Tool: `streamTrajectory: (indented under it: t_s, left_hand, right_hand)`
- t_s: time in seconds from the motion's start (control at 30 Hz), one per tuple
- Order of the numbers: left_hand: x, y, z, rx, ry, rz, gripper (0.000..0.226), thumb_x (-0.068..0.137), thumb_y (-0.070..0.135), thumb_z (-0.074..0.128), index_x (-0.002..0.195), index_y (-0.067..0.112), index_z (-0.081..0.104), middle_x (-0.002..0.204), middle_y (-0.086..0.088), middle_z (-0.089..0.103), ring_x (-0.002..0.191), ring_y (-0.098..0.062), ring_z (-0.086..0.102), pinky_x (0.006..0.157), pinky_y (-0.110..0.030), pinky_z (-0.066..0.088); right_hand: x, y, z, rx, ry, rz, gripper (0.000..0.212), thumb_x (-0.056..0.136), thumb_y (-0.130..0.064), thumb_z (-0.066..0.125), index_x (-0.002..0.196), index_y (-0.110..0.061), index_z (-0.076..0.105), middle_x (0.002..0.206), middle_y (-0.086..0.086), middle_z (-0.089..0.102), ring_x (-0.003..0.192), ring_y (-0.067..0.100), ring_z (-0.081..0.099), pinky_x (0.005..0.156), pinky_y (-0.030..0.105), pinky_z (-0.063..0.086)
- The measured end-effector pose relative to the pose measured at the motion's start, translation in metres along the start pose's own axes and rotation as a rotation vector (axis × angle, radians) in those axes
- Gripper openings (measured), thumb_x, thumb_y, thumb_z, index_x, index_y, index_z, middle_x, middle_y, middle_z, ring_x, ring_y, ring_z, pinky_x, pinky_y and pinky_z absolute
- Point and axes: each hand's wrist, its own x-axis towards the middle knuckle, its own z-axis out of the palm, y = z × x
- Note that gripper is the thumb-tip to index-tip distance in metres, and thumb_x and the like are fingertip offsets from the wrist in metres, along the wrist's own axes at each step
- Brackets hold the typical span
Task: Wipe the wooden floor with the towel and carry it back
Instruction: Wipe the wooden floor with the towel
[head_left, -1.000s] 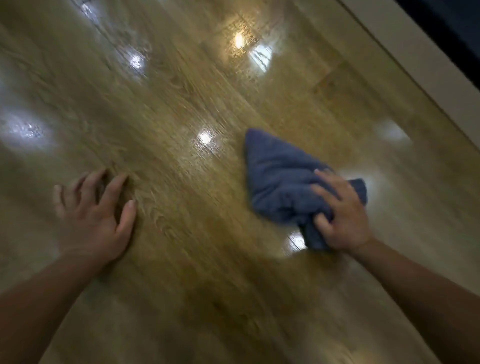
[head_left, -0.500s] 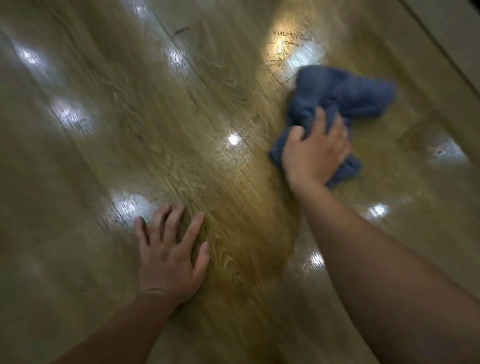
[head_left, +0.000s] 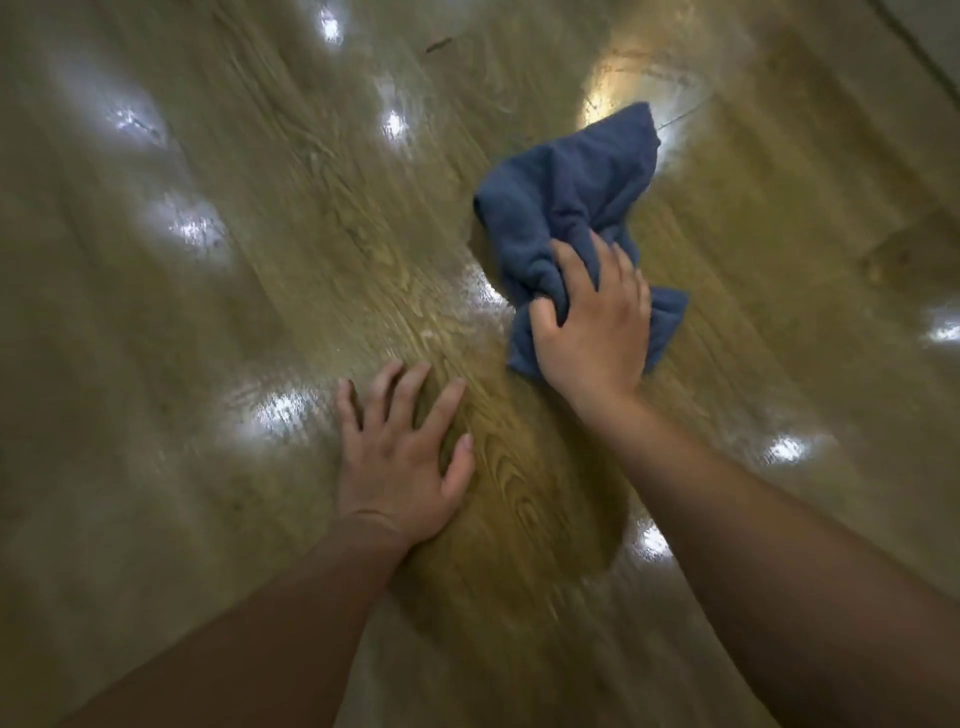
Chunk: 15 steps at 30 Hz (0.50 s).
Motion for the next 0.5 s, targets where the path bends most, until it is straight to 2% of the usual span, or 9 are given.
streamTrajectory:
  t_s: [0.23, 0.3, 0.33, 0.4, 0.43, 0.5]
  left_hand:
    - [-0.001, 0.002, -0.003, -0.033, -0.018, -0.04, 0.053, 0.085, 0.048, 0.05, 0.128, 0.022, 0.063, 0.139, -0.01, 0.055, 0.136, -0.032, 0.041, 0.114, -0.067, 0.019]
    - [-0.006, 0.0, -0.008, -0.193, 0.015, -0.097, 0.054, 0.083, 0.045, 0.05, 0.127, 0.017, 0.064, 0.138, -0.009, 0.058, 0.137, -0.029, 0.043, 0.118, -0.062, 0.017]
    - [-0.007, -0.001, -0.014, -0.351, 0.035, -0.173, 0.053, 0.084, 0.041, 0.051, 0.129, 0.015, 0.062, 0.136, -0.008, 0.059, 0.137, -0.027, 0.045, 0.12, -0.058, 0.017]
    - [-0.006, 0.0, -0.029, -0.639, 0.122, -0.294, 0.05, 0.084, 0.032, 0.055, 0.13, 0.013, 0.057, 0.133, -0.006, 0.059, 0.129, -0.025, 0.05, 0.118, -0.046, 0.029]
    - [-0.001, 0.003, -0.038, -0.638, 0.166, -0.26, 0.049, 0.084, 0.029, 0.055, 0.13, 0.013, 0.056, 0.134, -0.007, 0.057, 0.128, -0.025, 0.05, 0.114, -0.042, 0.034]
    - [0.026, 0.013, -0.054, -0.473, 0.176, -0.037, 0.05, 0.086, 0.028, 0.051, 0.134, 0.013, 0.054, 0.146, -0.008, 0.049, 0.139, -0.028, 0.041, 0.116, -0.048, 0.032]
  right_hand:
    - [-0.101, -0.001, -0.006, 0.011, -0.001, -0.077, 0.059, 0.084, -0.044, 0.045, 0.139, -0.026, 0.056, 0.151, 0.008, 0.048, 0.143, 0.031, 0.037, 0.12, 0.053, 0.026]
    - [-0.121, 0.004, -0.008, 0.018, -0.008, -0.118, 0.058, 0.085, -0.043, 0.045, 0.138, -0.025, 0.057, 0.15, 0.007, 0.049, 0.143, 0.031, 0.038, 0.118, 0.054, 0.029]
    - [-0.125, 0.005, -0.009, 0.022, -0.01, -0.135, 0.057, 0.084, -0.043, 0.045, 0.137, -0.025, 0.058, 0.149, 0.007, 0.05, 0.142, 0.032, 0.039, 0.117, 0.055, 0.03]
    - [-0.125, 0.008, -0.009, 0.009, -0.019, -0.151, 0.057, 0.083, -0.044, 0.044, 0.135, -0.025, 0.061, 0.147, 0.007, 0.052, 0.14, 0.032, 0.041, 0.117, 0.055, 0.031]
    - [-0.125, 0.008, -0.01, -0.001, -0.026, -0.161, 0.058, 0.082, -0.044, 0.044, 0.134, -0.025, 0.062, 0.147, 0.007, 0.053, 0.14, 0.033, 0.042, 0.116, 0.055, 0.031]
    - [-0.12, 0.007, -0.012, -0.002, -0.064, -0.191, 0.059, 0.081, -0.044, 0.042, 0.133, -0.025, 0.062, 0.148, 0.006, 0.052, 0.14, 0.033, 0.042, 0.118, 0.055, 0.029]
